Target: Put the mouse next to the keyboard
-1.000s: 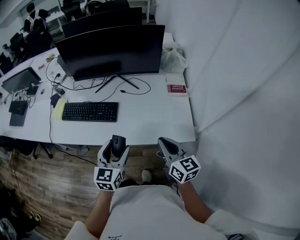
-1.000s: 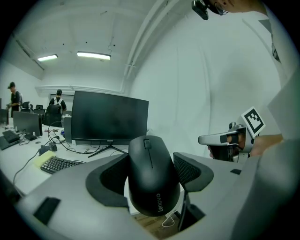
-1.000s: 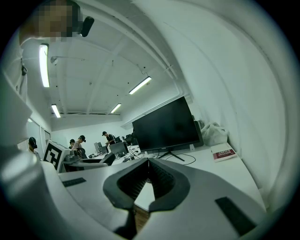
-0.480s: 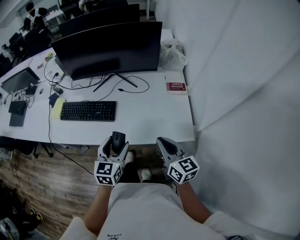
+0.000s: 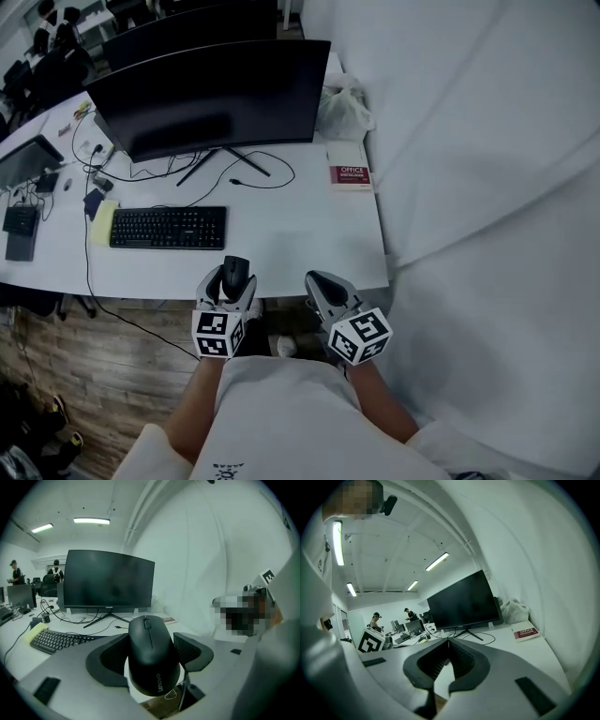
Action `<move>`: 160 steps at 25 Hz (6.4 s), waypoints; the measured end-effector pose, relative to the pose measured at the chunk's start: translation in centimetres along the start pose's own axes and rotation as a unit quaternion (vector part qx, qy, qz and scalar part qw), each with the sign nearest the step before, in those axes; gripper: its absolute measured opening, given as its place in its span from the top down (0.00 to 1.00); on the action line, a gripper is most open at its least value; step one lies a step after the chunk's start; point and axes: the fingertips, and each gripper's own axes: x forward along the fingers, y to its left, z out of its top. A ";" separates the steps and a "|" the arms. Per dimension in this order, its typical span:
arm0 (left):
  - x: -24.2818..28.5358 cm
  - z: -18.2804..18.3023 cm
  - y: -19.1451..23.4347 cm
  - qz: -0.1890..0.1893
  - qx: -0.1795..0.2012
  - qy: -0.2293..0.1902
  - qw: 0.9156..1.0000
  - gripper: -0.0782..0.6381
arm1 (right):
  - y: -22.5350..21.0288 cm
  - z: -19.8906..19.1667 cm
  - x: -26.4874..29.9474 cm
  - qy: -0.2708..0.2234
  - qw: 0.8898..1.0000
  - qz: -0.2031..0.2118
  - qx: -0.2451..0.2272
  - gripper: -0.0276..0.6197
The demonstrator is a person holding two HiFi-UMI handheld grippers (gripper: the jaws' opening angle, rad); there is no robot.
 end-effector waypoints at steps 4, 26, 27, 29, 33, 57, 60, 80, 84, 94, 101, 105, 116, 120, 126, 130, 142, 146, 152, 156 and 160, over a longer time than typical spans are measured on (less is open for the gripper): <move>2.5 -0.8 1.1 -0.003 -0.002 0.018 1.000 0.46 | -0.8 -0.2 1.8 0.015 1.000 -0.004 -0.003 0.93; 16.2 -5.2 6.0 -0.003 -0.025 0.134 0.991 0.46 | -6.5 -1.1 10.1 0.076 0.995 -0.053 0.020 0.93; 16.5 -5.5 6.1 -0.001 -0.026 0.138 0.990 0.46 | -6.7 -1.1 10.1 0.077 0.995 -0.056 0.022 0.93; 17.2 -5.8 6.5 0.004 -0.029 0.145 0.989 0.46 | -7.0 -1.1 10.3 0.080 0.995 -0.060 0.023 0.93; 18.4 -6.1 6.9 0.009 -0.033 0.154 0.987 0.46 | -7.6 -1.4 10.5 0.089 0.994 -0.065 0.026 0.93; 21.1 -8.6 8.2 0.047 -0.065 0.192 0.978 0.46 | -8.3 -2.3 11.1 0.111 0.989 -0.089 0.031 0.93; 21.2 -9.0 8.0 0.051 -0.063 0.206 0.975 0.46 | -8.5 -2.3 10.9 0.113 0.989 -0.096 0.032 0.93; 21.4 -8.8 7.4 0.053 -0.024 0.202 0.978 0.41 | -7.3 -1.9 9.1 0.104 0.990 -0.091 0.019 0.93; 20.5 -8.4 7.5 0.054 -0.014 0.192 0.980 0.39 | -6.9 -1.6 8.2 0.094 0.992 -0.086 0.011 0.93; 16.6 -6.3 6.1 0.055 0.003 0.154 0.986 0.45 | -5.6 -1.1 5.1 0.057 0.996 -0.066 0.001 0.93; 12.4 -4.5 3.9 0.058 0.034 0.131 0.989 0.72 | -4.4 -0.4 2.3 0.031 0.999 -0.045 -0.007 0.93; 9.1 -3.7 2.3 0.063 0.027 0.106 0.992 0.80 | -3.5 -0.7 0.2 0.025 0.999 -0.031 -0.009 0.93; -0.4 1.0 -1.1 0.051 -0.002 0.022 0.998 0.87 | -2.6 -1.3 -3.1 0.011 1.000 -0.011 -0.008 0.93; -3.0 1.7 -1.6 0.036 -0.004 0.005 0.999 0.87 | -1.9 -0.6 -3.3 -0.002 1.000 -0.009 -0.010 0.93; -6.1 3.3 -1.4 0.008 -0.012 -0.034 0.999 0.87 | 0.0 0.0 -2.8 -0.009 1.000 -0.003 -0.024 0.93; -7.7 4.1 -0.3 0.004 0.004 -0.046 0.999 0.88 | 1.6 0.7 -2.0 -0.016 0.999 -0.005 -0.030 0.93; -10.0 4.0 5.5 -0.010 0.001 -0.048 0.999 0.88 | 5.2 2.3 -0.7 -0.036 0.998 -0.039 -0.032 0.93; -10.0 3.7 6.6 -0.024 0.002 -0.048 0.999 0.88 | 5.6 2.0 -0.6 -0.031 0.998 -0.052 -0.034 0.93; -9.3 2.8 7.3 -0.036 0.000 -0.038 0.999 0.88 | 5.4 1.6 -0.7 -0.027 0.997 -0.070 -0.034 0.93; -9.0 2.4 7.5 -0.028 0.002 -0.036 0.999 0.88 | 5.3 1.2 -0.9 -0.024 0.996 -0.079 -0.032 0.93; -8.8 2.2 7.2 -0.035 -0.005 -0.037 0.999 0.88 | 5.3 1.1 -1.0 -0.025 0.996 -0.083 -0.034 0.93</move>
